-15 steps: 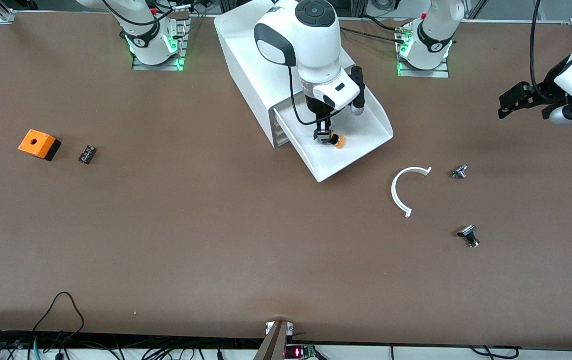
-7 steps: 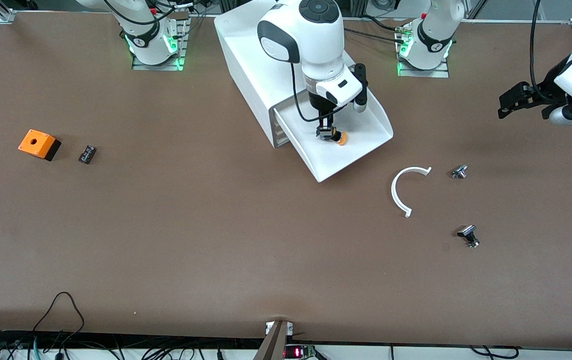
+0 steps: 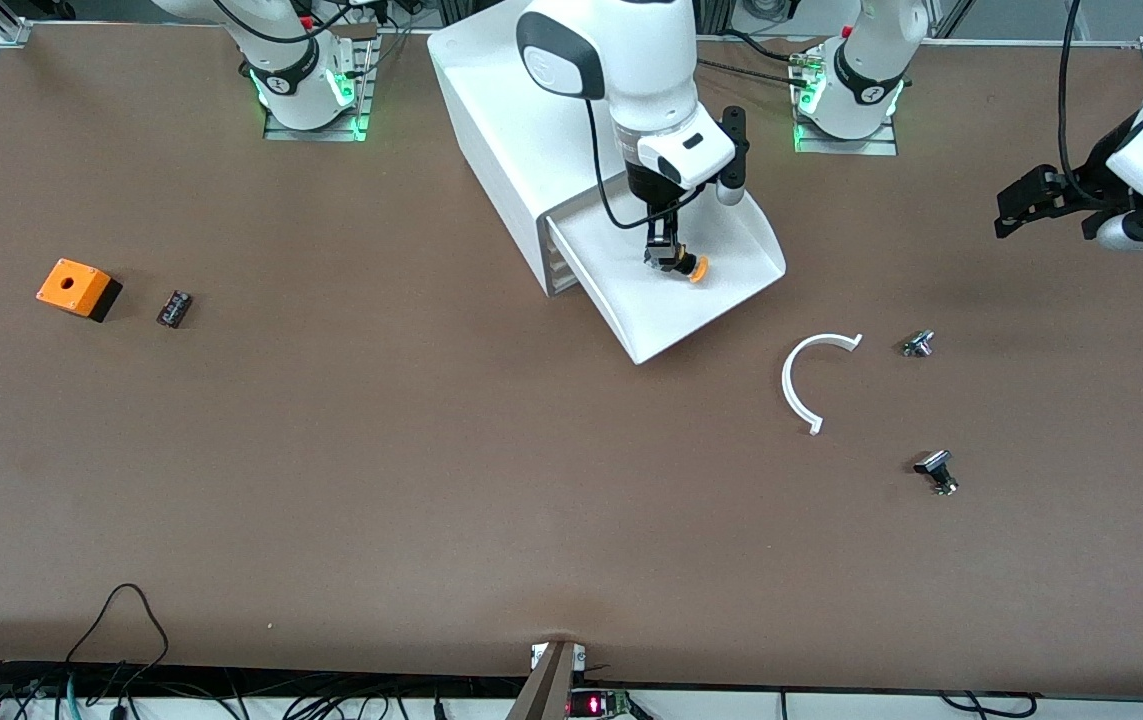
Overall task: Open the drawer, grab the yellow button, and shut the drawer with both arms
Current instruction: 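Lift the button out of the drawer with the right gripper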
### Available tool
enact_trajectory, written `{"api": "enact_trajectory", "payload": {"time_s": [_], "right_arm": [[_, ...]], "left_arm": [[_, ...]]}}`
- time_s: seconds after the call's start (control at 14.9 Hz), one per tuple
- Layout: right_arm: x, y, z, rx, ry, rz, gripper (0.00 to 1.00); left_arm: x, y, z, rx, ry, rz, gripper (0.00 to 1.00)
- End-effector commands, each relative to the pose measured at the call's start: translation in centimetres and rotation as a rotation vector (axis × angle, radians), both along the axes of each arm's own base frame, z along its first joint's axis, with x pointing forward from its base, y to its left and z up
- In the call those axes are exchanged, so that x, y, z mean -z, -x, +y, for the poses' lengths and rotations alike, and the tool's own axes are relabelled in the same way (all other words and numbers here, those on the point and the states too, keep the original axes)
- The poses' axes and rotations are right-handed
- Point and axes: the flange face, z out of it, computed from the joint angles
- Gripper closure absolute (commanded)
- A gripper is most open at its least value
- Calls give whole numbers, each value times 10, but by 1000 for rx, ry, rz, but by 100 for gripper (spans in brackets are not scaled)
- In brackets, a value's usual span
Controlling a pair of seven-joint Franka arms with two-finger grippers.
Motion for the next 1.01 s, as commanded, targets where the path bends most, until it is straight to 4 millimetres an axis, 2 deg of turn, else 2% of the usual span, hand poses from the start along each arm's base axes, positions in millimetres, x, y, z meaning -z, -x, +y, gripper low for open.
{"api": "enact_trajectory", "payload": {"time_s": [0.0,0.13,0.47,0.81,0.87,0.94], "right_arm": [[-41,-15,-25,59,-19,-34,84],[-52,-43,-53,116,-28,-44,84],[-50,-110,-142,294,-24,-16,84],[-12,-148,-227,428,29,64,84],[1,-166,-263,487,37,89,84],[14,-176,-287,529,30,109,84]], "left_arm": [[-6,-3,-3,-4,1,6,0],[-6,-3,-3,-4,1,6,0],[-7,-3,-3,-4,1,4,0],[-6,-3,-2,0,0,6,0],[-6,-3,-2,6,0,4,0],[-8,-4,-1,6,-1,1,0]]}}
